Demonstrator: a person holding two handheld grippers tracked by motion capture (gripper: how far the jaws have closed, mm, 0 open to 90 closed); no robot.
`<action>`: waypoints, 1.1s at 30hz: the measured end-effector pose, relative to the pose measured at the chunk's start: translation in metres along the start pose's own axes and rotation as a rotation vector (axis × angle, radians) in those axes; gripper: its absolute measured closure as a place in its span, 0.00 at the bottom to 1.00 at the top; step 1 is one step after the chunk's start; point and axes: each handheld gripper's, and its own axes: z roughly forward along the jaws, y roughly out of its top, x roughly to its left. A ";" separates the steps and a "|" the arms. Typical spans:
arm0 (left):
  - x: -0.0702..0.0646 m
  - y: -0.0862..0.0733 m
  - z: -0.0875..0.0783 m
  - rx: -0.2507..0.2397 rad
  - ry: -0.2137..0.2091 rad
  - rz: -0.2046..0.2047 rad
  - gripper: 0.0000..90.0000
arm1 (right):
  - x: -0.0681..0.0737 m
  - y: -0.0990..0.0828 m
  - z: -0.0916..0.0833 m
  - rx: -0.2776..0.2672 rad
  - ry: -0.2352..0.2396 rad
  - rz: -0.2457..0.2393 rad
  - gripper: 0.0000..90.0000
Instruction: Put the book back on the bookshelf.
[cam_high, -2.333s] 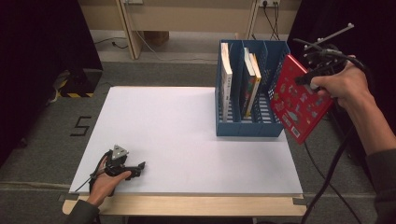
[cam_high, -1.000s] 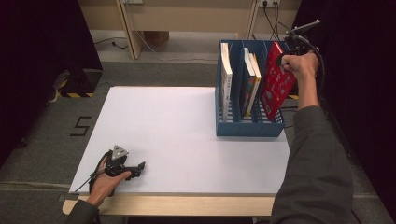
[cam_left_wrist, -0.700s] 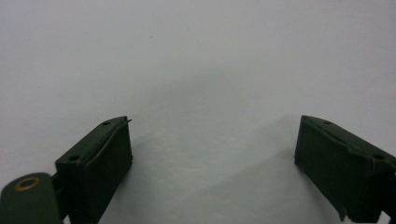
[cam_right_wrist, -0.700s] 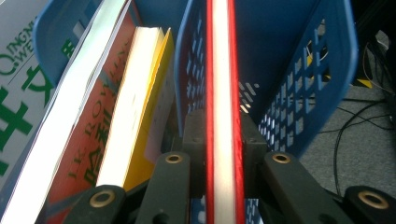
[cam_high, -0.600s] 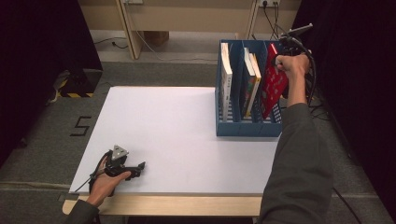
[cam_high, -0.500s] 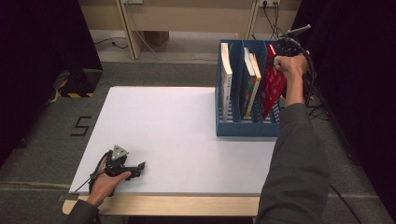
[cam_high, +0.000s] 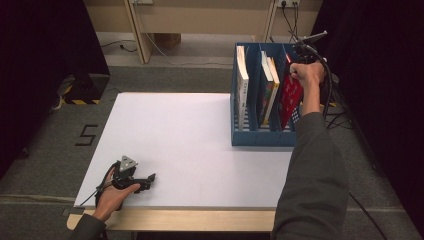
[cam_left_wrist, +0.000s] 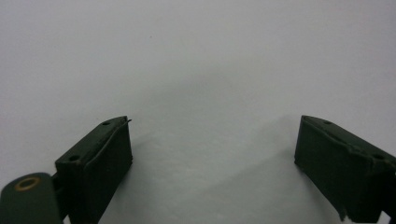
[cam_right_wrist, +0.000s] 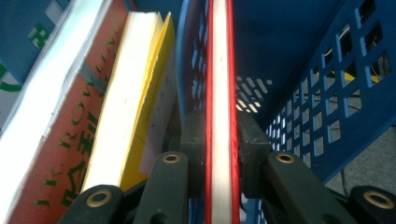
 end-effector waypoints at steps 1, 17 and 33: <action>0.000 0.000 0.000 0.000 0.000 0.000 0.11 | 0.000 0.000 -0.001 -0.006 0.003 0.006 0.85; 0.000 -0.001 0.000 -0.002 0.000 0.002 0.11 | 0.000 -0.025 -0.028 -0.004 0.075 -0.072 0.71; 0.000 -0.001 0.000 -0.001 0.000 0.002 0.11 | -0.001 -0.046 -0.035 -0.010 0.067 -0.114 0.80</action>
